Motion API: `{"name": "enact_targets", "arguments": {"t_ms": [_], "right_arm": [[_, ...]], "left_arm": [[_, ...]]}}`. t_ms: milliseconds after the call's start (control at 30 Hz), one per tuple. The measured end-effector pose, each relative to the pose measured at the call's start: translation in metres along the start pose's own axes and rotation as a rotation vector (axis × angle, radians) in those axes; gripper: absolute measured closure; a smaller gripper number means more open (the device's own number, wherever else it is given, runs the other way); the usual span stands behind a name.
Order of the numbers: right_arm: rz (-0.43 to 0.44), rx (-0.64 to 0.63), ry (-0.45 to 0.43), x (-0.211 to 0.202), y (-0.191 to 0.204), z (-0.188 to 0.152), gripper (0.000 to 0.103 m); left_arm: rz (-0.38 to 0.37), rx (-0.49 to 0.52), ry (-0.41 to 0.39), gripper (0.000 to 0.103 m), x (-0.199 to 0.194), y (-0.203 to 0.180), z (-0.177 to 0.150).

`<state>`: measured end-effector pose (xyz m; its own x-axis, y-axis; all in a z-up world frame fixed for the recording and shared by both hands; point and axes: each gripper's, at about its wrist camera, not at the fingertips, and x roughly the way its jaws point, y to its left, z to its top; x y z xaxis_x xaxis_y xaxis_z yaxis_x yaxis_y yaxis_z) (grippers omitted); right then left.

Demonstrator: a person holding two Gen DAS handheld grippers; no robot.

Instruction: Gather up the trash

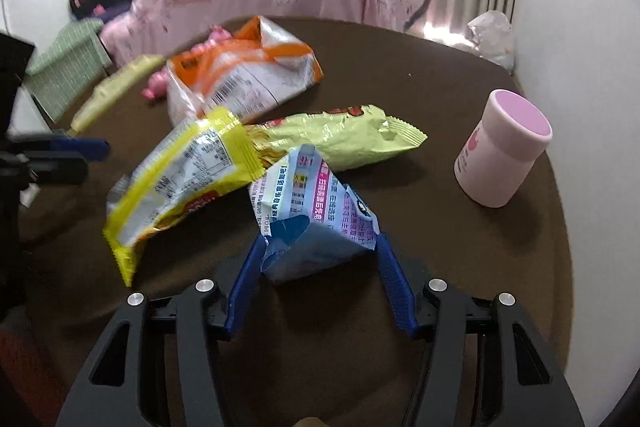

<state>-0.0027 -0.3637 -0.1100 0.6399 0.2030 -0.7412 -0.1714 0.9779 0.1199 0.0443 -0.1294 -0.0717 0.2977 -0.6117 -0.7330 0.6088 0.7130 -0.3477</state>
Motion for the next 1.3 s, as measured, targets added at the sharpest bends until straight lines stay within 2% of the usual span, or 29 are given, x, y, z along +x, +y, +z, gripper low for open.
{"name": "enact_targets", "arguments": {"t_ms": [100,133,167,300,433,533,567,600,633,667,733,767,800,867,933,967,1000,1100,1300], "right_arm": [[-0.024,-0.002,-0.055,-0.018,0.004,-0.006,0.054],[-0.031,0.005,-0.068,-0.024,0.006,-0.009,0.084],[-0.040,0.019,-0.069,-0.028,0.005,-0.012,0.092],[-0.074,0.071,-0.081,-0.039,-0.003,-0.024,0.092],[-0.064,0.110,-0.102,-0.052,-0.010,-0.033,0.092],[-0.051,0.137,-0.109,-0.054,-0.015,-0.035,0.091],[-0.053,0.152,-0.113,-0.053,-0.017,-0.034,0.088],[-0.058,0.167,-0.117,-0.052,-0.019,-0.033,0.066],[-0.057,0.185,-0.121,-0.050,-0.021,-0.032,0.042],[-0.049,0.196,-0.130,-0.050,-0.023,-0.032,0.042],[-0.071,0.204,-0.135,-0.048,-0.024,-0.027,0.042],[-0.105,0.201,-0.140,-0.047,-0.024,-0.024,0.042],[-0.128,0.198,-0.143,-0.046,-0.024,-0.023,0.042],[-0.128,0.205,-0.126,-0.038,-0.030,-0.018,0.050],[-0.110,0.222,-0.086,-0.027,-0.035,-0.015,0.071],[-0.114,0.224,-0.068,-0.022,-0.037,-0.015,0.075],[-0.122,0.224,-0.059,-0.018,-0.038,-0.014,0.084],[-0.108,0.216,-0.082,-0.023,-0.034,-0.015,0.091],[-0.111,0.136,-0.141,-0.053,-0.009,-0.007,0.092]], "left_arm": [[0.024,0.038,0.026,0.033,0.010,-0.011,-0.004],[0.022,0.048,0.044,0.033,0.014,-0.015,-0.005],[0.022,0.058,0.059,0.033,0.018,-0.018,-0.007],[0.044,0.082,0.067,0.033,0.022,-0.028,-0.010],[0.082,0.075,0.080,0.033,0.028,-0.029,-0.008],[0.103,0.037,0.115,0.041,0.037,-0.024,-0.008],[0.111,0.034,0.105,0.044,0.036,-0.024,-0.008],[0.121,0.034,0.108,0.048,0.037,-0.024,-0.008],[0.118,0.036,0.107,0.057,0.037,-0.024,-0.008],[0.112,0.031,0.115,0.070,0.039,-0.023,-0.008],[0.106,0.020,0.106,0.071,0.038,-0.021,-0.010],[0.104,0.018,0.102,0.076,0.038,-0.021,-0.010],[0.100,0.015,0.098,0.078,0.037,-0.020,-0.010],[0.096,0.013,0.077,0.079,0.033,-0.020,-0.010],[0.098,0.022,0.053,0.080,0.028,-0.022,-0.010],[0.102,0.029,0.039,0.080,0.025,-0.023,-0.010],[0.105,0.036,0.027,0.080,0.022,-0.024,-0.010],[0.114,0.060,-0.010,0.080,0.013,-0.029,-0.010],[0.112,0.074,-0.068,0.080,-0.005,-0.032,-0.007]]}}
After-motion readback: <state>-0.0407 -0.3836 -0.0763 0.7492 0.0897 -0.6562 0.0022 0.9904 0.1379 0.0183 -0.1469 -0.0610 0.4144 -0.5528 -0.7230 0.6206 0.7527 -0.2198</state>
